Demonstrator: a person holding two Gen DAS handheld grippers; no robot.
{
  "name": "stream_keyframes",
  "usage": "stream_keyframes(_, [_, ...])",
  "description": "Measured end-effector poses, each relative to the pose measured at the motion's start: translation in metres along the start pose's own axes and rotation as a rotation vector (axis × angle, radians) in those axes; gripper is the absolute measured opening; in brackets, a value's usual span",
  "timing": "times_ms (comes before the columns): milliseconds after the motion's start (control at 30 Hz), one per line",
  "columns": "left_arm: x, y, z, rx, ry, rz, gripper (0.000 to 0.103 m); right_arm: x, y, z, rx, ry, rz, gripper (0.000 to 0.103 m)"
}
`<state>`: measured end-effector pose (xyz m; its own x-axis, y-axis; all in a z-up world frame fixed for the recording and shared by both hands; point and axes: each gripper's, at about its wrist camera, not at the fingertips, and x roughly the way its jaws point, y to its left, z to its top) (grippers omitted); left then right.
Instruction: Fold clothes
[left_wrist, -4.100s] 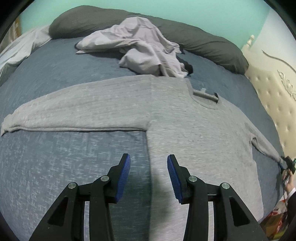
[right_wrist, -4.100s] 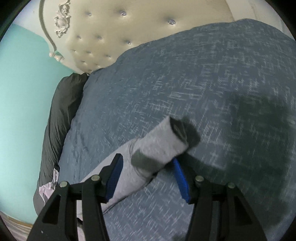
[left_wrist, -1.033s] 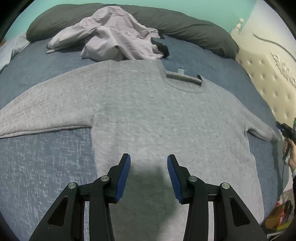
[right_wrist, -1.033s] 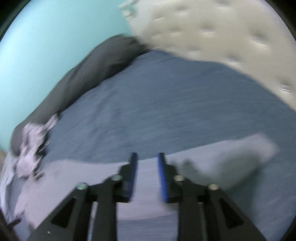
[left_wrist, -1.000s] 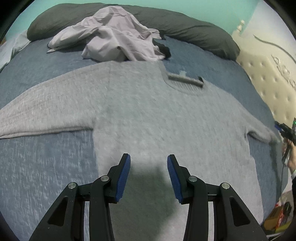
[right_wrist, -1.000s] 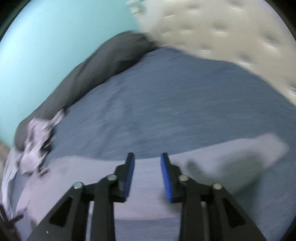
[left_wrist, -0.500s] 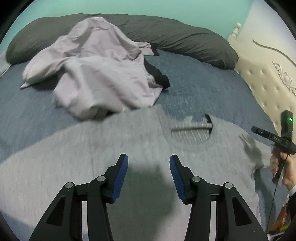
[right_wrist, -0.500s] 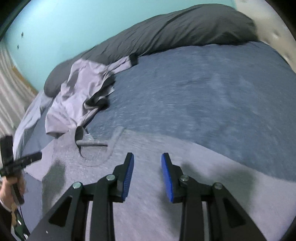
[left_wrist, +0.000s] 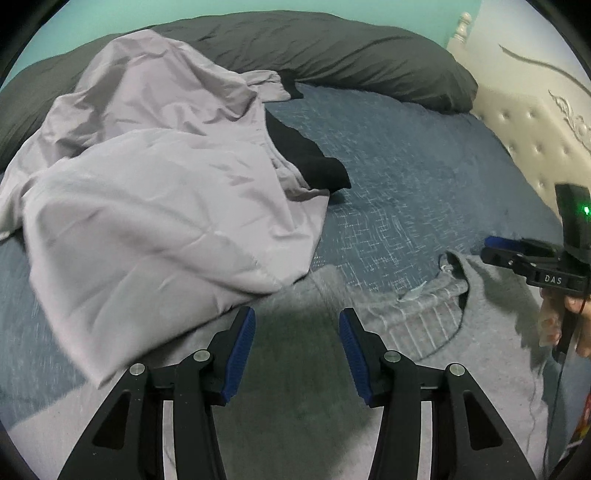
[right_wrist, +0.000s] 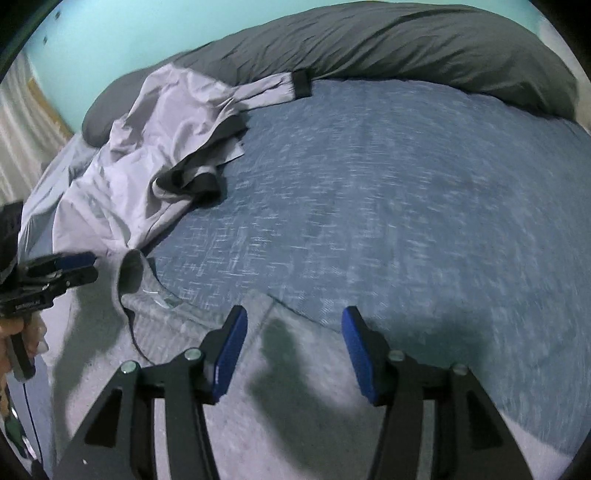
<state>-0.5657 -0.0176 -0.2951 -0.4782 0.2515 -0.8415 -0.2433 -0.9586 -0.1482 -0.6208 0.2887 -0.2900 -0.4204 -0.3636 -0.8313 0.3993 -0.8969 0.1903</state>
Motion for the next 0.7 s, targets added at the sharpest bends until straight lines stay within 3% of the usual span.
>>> stream_keyframes(167, [0.015,0.000,0.003,0.037,0.018,-0.008,0.052,0.022,0.013,0.005,-0.097,0.052,-0.016,0.053])
stream_keyframes(200, [0.018,0.000,0.003,0.043,0.023,-0.013,0.051,0.023,0.014,0.005,-0.100,0.048,-0.013,0.044])
stream_keyframes(300, [0.023,0.001,0.002,0.045,0.036,-0.019,0.049,0.030,0.018,0.003,-0.119,0.057,-0.033,0.029])
stream_keyframes(400, [0.025,0.002,0.000,0.047,0.043,-0.007,0.006,0.025,0.026,0.000,-0.168,0.015,-0.061,0.008])
stream_keyframes(500, [0.017,0.004,-0.002,0.046,0.025,-0.004,0.000,0.007,0.032,-0.002,-0.185,-0.065,-0.057,0.006])
stream_keyframes(700, [-0.002,0.008,-0.002,0.033,-0.017,-0.002,0.000,-0.032,0.035,-0.001,-0.207,-0.199,-0.075,0.005])
